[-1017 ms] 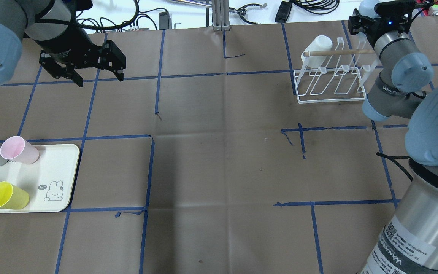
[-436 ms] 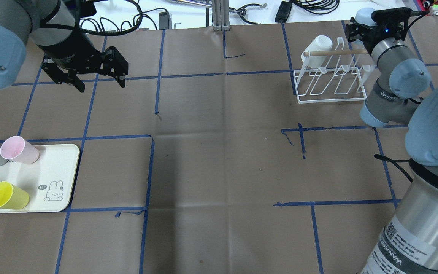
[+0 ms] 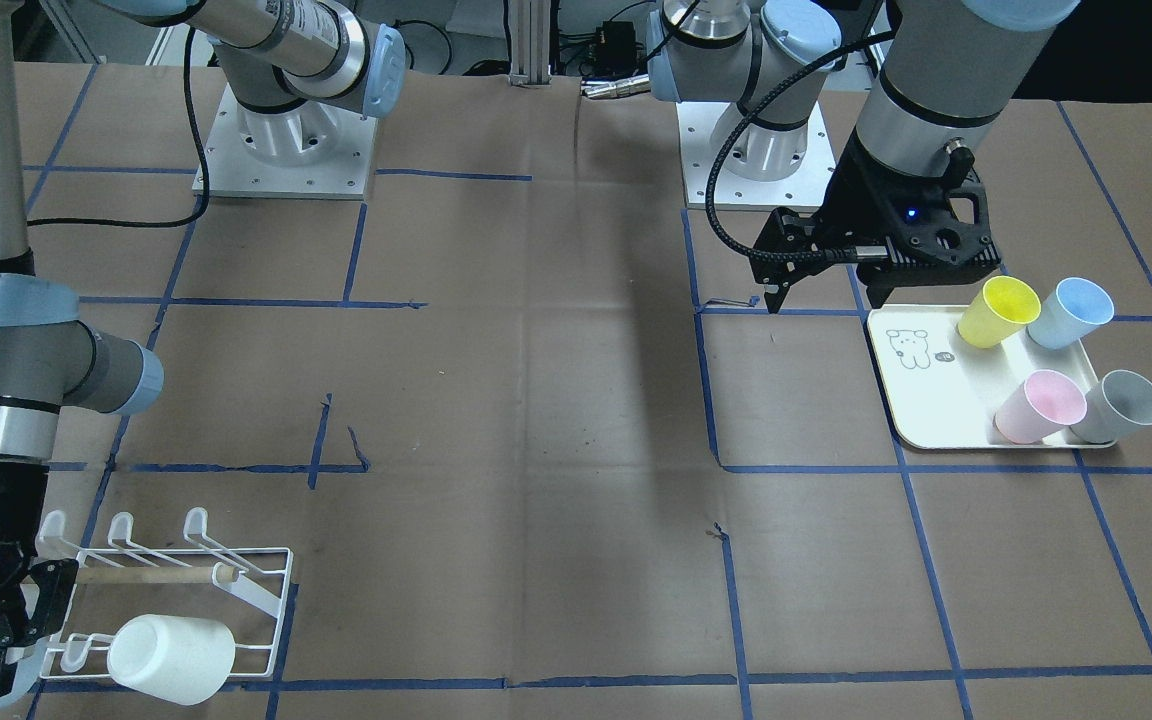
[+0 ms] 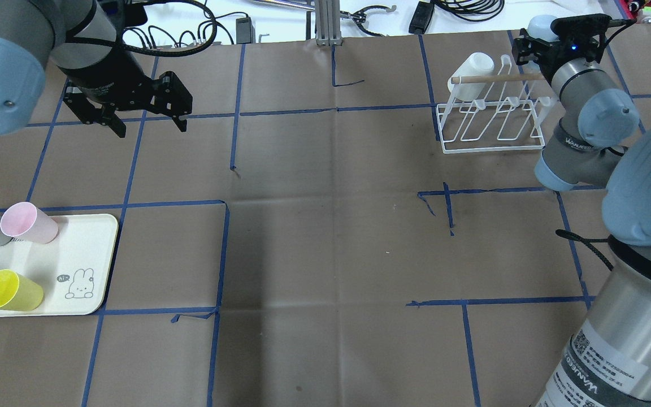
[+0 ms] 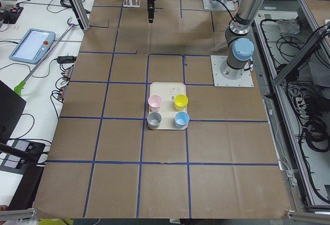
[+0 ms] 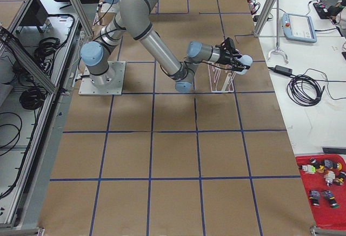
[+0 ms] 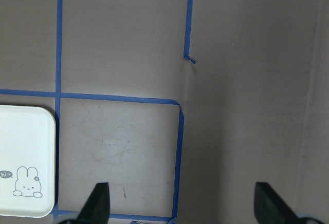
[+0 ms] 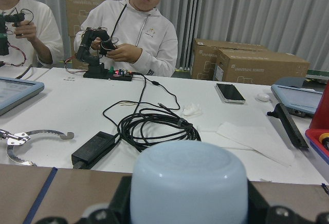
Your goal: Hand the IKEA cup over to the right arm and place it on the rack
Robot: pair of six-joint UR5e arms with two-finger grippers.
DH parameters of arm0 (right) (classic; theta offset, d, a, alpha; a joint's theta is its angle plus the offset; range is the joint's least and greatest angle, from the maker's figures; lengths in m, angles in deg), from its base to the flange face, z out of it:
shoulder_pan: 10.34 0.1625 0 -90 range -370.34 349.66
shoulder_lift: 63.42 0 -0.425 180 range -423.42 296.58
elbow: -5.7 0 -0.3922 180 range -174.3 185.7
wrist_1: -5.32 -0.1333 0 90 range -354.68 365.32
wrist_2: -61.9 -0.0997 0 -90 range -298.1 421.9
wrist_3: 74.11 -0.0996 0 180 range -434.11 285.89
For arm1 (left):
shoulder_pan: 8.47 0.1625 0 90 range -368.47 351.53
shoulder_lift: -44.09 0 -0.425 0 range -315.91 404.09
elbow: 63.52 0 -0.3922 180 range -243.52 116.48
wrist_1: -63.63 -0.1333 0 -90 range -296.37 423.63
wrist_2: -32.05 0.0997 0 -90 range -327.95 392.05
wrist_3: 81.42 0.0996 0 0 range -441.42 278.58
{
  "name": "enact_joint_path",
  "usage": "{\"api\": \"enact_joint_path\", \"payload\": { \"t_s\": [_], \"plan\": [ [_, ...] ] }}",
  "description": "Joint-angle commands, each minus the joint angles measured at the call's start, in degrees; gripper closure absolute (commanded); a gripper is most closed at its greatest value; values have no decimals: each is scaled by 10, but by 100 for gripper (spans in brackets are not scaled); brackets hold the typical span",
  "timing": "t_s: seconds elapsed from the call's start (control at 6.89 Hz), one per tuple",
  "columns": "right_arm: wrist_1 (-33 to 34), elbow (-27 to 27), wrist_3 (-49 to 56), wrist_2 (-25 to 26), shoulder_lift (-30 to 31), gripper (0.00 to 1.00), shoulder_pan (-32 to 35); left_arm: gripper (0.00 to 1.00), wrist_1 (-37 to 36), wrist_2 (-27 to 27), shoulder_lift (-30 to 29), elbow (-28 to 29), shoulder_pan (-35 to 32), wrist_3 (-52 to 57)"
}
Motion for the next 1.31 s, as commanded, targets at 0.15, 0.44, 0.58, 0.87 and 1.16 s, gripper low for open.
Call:
{"api": "enact_joint_path", "payload": {
  "t_s": [0.15,0.44,0.58,0.87,1.16],
  "plan": [
    [0,1,-1,0,-7,81,0,0,-5,-5,-1,2,0,-1],
    [0,1,-2,2,-2,24,0,0,-5,-6,-1,3,0,-1],
    [-3,1,-6,0,0,1,0,0,-5,-6,0,3,0,-1],
    [-6,1,-6,1,1,1,0,0,-5,-2,-2,3,0,-1],
    [-10,1,-7,2,9,1,0,0,16,-4,-3,10,0,-2]
  ]
}}
